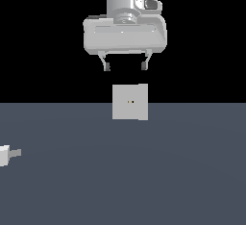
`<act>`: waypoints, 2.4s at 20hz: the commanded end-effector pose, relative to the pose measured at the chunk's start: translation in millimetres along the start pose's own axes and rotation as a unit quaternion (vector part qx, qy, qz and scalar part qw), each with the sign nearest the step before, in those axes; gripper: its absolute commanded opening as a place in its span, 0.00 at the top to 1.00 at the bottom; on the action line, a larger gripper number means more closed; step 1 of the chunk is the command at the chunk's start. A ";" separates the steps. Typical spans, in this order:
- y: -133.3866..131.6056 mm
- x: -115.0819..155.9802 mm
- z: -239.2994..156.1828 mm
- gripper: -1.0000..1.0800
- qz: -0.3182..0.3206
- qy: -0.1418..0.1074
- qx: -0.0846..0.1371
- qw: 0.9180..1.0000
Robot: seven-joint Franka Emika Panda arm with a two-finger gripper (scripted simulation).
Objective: Plug the charger into the wall socket.
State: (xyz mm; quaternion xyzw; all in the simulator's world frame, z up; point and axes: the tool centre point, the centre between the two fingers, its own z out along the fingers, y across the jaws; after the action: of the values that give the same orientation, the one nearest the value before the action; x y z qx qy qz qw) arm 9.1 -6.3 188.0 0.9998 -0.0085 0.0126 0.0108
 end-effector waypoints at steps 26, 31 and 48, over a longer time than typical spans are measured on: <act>-52.1 -61.1 36.1 0.04 0.140 0.002 -0.002 0.990; -71.3 -76.2 47.2 0.04 0.182 0.002 -0.002 0.983; -142.2 -112.0 83.9 0.04 0.316 0.004 -0.004 0.949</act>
State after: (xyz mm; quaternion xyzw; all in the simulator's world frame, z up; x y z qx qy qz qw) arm -96.0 129.1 101.8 0.9499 -0.3117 0.0194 0.0107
